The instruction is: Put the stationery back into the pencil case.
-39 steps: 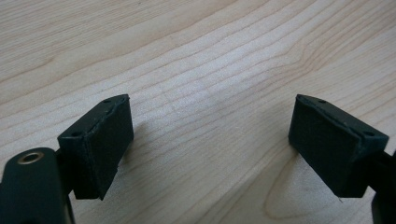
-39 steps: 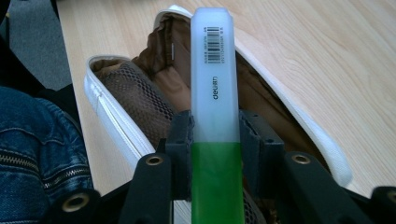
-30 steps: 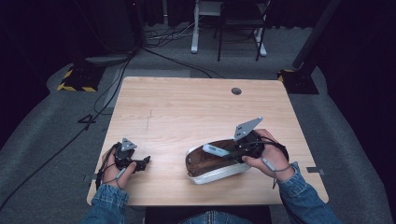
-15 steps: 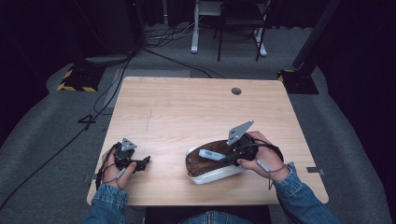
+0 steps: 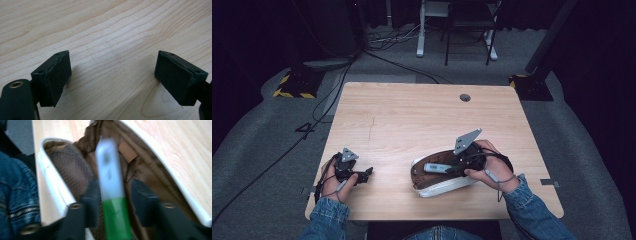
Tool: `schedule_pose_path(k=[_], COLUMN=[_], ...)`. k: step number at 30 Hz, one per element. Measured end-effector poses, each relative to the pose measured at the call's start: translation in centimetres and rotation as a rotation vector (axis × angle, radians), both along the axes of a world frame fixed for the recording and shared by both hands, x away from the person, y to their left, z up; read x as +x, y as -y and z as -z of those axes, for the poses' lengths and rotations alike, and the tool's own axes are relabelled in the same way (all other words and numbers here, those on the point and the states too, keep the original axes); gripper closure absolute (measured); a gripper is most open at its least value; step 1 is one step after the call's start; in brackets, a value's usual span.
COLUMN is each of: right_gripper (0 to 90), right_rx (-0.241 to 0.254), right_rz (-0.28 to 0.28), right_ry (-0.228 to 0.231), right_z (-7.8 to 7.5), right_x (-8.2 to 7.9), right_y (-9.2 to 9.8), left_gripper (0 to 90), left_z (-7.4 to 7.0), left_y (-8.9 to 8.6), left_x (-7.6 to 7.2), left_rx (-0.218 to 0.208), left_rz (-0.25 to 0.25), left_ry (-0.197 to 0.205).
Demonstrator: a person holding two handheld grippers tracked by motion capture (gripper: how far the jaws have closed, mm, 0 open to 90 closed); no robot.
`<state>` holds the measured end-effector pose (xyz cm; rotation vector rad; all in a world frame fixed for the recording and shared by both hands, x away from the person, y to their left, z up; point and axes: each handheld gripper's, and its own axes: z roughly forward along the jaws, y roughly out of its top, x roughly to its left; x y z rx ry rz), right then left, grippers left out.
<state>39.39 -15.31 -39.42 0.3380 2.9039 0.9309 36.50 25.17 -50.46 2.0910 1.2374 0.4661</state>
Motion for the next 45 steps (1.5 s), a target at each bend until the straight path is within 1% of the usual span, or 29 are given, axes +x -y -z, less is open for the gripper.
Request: schedule_pose_path(k=[1, 3, 4, 5, 7, 10, 12, 16, 17, 20, 21, 22, 26, 30, 32, 33, 34, 35, 36, 37, 38, 40, 44, 45], right_gripper=[54.4, 51.6, 50.4, 48.8, 48.4, 47.0, 44.7, 42.3, 40.1, 36.3, 35.4, 35.4, 30.0, 26.1, 25.6, 24.0, 24.0, 23.4, 23.3, 23.1, 23.1, 22.4, 21.5, 21.5], right_rx=[0.000, -0.001, 0.002, 0.007, 0.009, 0.025, 0.046, 0.072, 0.100, 0.140, 0.152, 0.152, 0.205, 0.227, 0.238, 0.245, 0.245, 0.248, 0.258, 0.259, 0.259, 0.259, 0.253, 0.253], right_rz=[0.000, 0.007, 0.009, 0.020, 0.020, 0.031, 0.053, 0.070, 0.092, 0.124, 0.138, 0.138, 0.194, 0.240, 0.264, 0.288, 0.288, 0.299, 0.321, 0.330, 0.330, 0.354, 0.389, 0.389], right_ry=[0.000, 0.018, 0.018, 0.023, 0.027, 0.035, 0.041, 0.047, 0.052, 0.059, 0.065, 0.065, 0.083, 0.098, 0.103, 0.103, 0.103, 0.106, 0.118, 0.119, 0.119, 0.131, 0.135, 0.135], right_z=[0.0, -0.1, -0.1, -0.2, -0.3, -0.5, -0.8, -1.1, -1.3, -1.7, -1.8, -1.8, -2.2, -2.3, -2.4, -2.4, -2.4, -2.4, -2.4, -2.5, -2.5, -2.4, -2.1, -2.1], right_x=[0.0, 0.1, 0.1, 0.0, 0.1, 0.1, 0.0, 0.0, 0.0, 0.2, 0.2, 0.2, 0.7, 1.3, 1.6, 2.0, 2.0, 2.1, 2.4, 2.4, 2.4, 2.7, 3.0, 3.0], right_y=[0.0, 0.1, 0.1, 0.2, 0.3, 0.5, 0.8, 1.1, 1.4, 1.9, 2.2, 2.2, 3.4, 4.9, 5.7, 6.4, 6.4, 6.7, 7.4, 7.6, 7.6, 8.3, 9.5, 9.5], left_gripper=[14.1, 14.2, 14.1, 14.1, 14.1, 14.2, 14.1, 14.1, 14.1, 14.1, 14.1, 14.2, 14.2, 14.2, 14.2, 14.2, 14.2, 14.2, 14.2, 14.2, 14.2, 14.2, 14.1, 14.1], left_z=[0.0, 0.0, 0.0, 0.0, 0.0, 0.0, 0.0, 0.0, 0.0, 0.0, 0.0, 0.0, 0.0, 0.0, 0.0, 0.0, 0.0, 0.0, 0.0, 0.0, 0.0, 0.0, 0.0, 0.0], left_y=[0.0, 0.0, 0.0, 0.0, 0.0, 0.0, 0.0, 0.0, 0.0, 0.0, 0.0, 0.0, 0.0, 0.0, 0.0, 0.0, 0.0, 0.0, 0.0, 0.0, 0.0, 0.0, 0.0, 0.0], left_x=[0.0, 0.0, 0.0, 0.0, 0.0, 0.0, 0.0, 0.0, 0.0, 0.0, 0.0, 0.0, 0.0, 0.0, 0.0, 0.0, 0.0, 0.0, 0.0, 0.0, 0.0, 0.0, 0.0, 0.0], left_rx=[0.000, 0.004, 0.001, 0.001, 0.005, 0.001, 0.001, 0.001, 0.001, 0.001, 0.000, 0.000, 0.000, 0.000, 0.001, 0.001, 0.001, 0.001, 0.000, 0.000, 0.001, 0.000, 0.000, -0.001], left_rz=[0.000, 0.001, 0.000, 0.001, 0.003, 0.001, 0.001, 0.002, 0.002, 0.002, 0.001, 0.001, 0.001, 0.001, 0.002, 0.002, 0.002, 0.002, 0.001, 0.001, 0.002, 0.001, 0.003, 0.002], left_ry=[0.000, 0.001, 0.000, 0.001, 0.002, 0.000, 0.000, 0.000, 0.000, 0.000, 0.001, 0.001, 0.001, 0.001, 0.001, 0.000, 0.000, 0.000, 0.000, 0.000, 0.000, 0.000, -0.001, 0.000])
